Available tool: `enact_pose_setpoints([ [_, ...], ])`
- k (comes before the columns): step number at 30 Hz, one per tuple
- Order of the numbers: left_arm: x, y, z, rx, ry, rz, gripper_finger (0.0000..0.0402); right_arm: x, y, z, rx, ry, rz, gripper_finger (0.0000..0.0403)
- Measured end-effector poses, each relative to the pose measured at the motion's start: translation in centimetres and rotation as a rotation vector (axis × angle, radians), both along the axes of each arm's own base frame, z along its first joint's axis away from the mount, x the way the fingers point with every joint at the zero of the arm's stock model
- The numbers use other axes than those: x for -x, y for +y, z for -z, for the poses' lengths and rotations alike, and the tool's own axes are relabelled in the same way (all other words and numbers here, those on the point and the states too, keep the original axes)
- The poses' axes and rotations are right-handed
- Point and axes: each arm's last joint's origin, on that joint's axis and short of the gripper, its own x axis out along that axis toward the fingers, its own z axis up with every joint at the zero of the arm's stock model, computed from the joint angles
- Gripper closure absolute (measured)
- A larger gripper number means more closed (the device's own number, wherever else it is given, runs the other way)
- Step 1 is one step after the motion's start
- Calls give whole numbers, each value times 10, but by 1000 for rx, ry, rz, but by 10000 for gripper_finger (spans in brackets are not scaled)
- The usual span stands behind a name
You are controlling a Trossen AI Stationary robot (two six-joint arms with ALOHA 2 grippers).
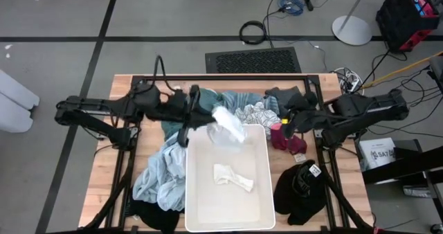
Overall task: Sort clothes
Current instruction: Put the white cloth into the white laundry bin
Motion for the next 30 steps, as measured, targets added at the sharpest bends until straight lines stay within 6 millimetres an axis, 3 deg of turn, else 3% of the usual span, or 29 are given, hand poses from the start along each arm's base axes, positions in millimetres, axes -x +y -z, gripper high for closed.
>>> enact_pose_setpoints([
  [6,4,-34,14,2,142,105,397,0,6,31,-59,74,19,206],
  [12,8,-65,32,-39,292,45,397,2,12,47,-74,101,33,206],
  [18,-14,-85,68,-71,463,-35,397,2,14,49,-83,87,38,206],
  [24,-42,-89,103,-113,580,-63,397,0,14,49,-90,68,37,206],
  [30,-50,-75,119,-140,682,-117,390,0,14,49,-90,68,36,206],
])
